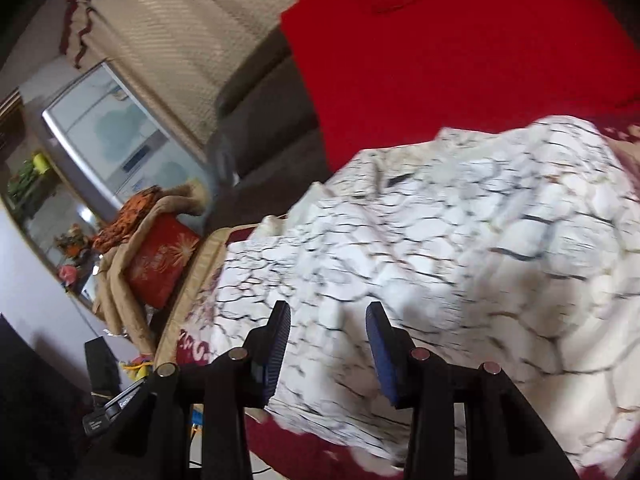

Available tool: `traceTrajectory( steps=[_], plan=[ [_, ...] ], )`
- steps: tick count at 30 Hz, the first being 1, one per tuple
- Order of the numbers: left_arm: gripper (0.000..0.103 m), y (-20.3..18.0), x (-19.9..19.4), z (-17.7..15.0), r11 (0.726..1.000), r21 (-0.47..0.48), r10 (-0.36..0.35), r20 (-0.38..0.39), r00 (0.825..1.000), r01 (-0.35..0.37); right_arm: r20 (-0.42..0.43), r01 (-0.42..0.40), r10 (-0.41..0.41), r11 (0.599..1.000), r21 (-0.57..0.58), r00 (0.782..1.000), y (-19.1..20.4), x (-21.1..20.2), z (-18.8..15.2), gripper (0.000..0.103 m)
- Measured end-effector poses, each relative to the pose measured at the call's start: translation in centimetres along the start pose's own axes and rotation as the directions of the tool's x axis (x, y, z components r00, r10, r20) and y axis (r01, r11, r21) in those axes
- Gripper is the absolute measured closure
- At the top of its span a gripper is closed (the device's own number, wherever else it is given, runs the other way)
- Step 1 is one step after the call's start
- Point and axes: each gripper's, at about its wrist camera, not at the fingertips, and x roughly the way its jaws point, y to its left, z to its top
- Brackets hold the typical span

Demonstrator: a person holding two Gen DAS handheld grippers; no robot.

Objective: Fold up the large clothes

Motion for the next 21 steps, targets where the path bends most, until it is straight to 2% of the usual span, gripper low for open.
traceTrajectory(
  steps=[3,5,6,8,10,11,15,17,21],
  plan=[
    [0.004,-0.1,1.3,-0.8,0.993,-0.073,-0.098,-0.056,0.994,0.094,0.012,0.003,-0.003,1.0,-0.016,1.0,1.0,0.8,0.3,0.064],
    [0.008,0.1,2.0,-1.1,0.989,-0.105,-0.111,-0.066,0.992,0.104,0.011,0.01,-0.01,1.0,-0.012,1.0,0.9,1.6,0.3,0.064],
    [0.02,0.1,2.3,-1.2,0.987,-0.121,-0.118,-0.059,0.991,0.11,-0.003,0.017,-0.017,1.0,-0.012,1.0,0.9,2.2,0.4,0.064],
    [0.037,0.1,3.6,-1.1,0.98,-0.149,-0.143,-0.062,0.988,0.133,-0.085,0.083,-0.084,0.996,-0.019,0.993,0.2,4.7,0.0,0.064],
    [0.037,0.6,4.6,-0.9,0.967,-0.215,-0.157,-0.064,0.986,0.14,-0.228,0.154,-0.154,0.988,-0.019,0.961,-1.2,7.9,-1.0,0.068],
    [0.036,0.7,4.8,-0.9,0.957,-0.249,-0.168,-0.048,0.985,0.151,-0.24,0.166,-0.169,0.986,-0.032,0.956,-1.5,8.6,-1.3,0.069],
    [0.015,0.8,5.2,-0.9,0.911,-0.353,-0.222,0.011,0.975,0.211,-0.241,0.148,-0.149,0.989,-0.023,0.959,-1.5,8.2,-1.0,0.069],
    [0.015,0.4,5.4,-0.7,0.906,-0.362,-0.22,0.034,0.975,0.217,-0.243,0.127,-0.121,0.992,0.01,0.963,-2.1,8.0,-1.0,0.071],
    [0.015,-1.1,5.5,-0.4,0.921,-0.32,-0.208,0.086,0.974,0.225,-0.25,0.095,-0.078,0.994,0.054,0.965,-3.1,7.7,-0.9,0.075]
  ],
)
